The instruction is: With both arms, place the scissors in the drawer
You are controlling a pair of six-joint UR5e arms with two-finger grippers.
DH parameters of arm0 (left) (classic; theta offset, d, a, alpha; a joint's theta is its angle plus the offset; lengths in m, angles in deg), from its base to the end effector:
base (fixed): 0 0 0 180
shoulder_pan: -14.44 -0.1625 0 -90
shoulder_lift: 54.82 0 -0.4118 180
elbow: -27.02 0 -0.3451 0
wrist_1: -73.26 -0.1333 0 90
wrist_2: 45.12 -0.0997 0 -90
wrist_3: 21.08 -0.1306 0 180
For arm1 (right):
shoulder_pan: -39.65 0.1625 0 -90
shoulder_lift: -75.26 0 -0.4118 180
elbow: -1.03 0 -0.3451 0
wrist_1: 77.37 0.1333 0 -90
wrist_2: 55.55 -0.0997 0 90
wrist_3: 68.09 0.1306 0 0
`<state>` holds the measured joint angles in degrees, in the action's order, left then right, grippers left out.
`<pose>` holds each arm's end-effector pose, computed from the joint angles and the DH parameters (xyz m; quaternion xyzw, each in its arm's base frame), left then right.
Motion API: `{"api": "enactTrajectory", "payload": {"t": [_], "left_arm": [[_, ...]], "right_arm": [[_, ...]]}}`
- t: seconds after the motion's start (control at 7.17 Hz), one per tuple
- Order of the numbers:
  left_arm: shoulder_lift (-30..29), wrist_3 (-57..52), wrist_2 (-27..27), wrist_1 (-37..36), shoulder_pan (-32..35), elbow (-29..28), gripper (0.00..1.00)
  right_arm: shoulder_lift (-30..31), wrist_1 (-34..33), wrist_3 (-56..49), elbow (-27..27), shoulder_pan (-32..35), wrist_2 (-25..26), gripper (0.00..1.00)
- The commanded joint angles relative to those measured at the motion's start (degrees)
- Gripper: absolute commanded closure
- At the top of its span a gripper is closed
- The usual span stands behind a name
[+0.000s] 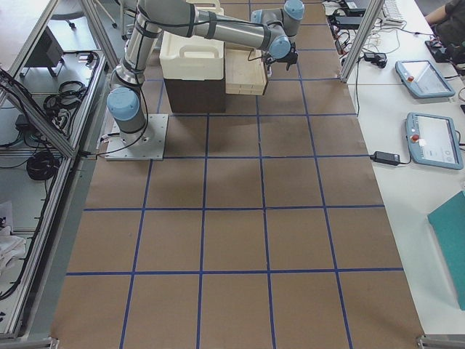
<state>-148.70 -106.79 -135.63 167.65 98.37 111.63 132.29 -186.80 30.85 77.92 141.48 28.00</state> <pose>-0.0821 -0.4772 0.4470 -0.6403 -0.7677 -0.0207 0.0149 0.2776 -0.6033 0.2602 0.6881 0.7234 0.0484 0.0289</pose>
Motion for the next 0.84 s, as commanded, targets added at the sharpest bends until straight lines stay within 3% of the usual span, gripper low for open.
{"api": "enactTrajectory", "payload": {"t": [0.0,0.7], "left_arm": [[-0.8,-0.5,2.5,0.8,1.1,-0.3,1.00],[-1.3,2.2,4.3,2.0,8.2,-1.0,1.00]], "right_arm": [[-0.2,-0.4,0.0,-0.9,0.0,0.2,0.00],[0.4,-0.4,-0.2,-1.5,-0.9,0.0,0.00]]}}
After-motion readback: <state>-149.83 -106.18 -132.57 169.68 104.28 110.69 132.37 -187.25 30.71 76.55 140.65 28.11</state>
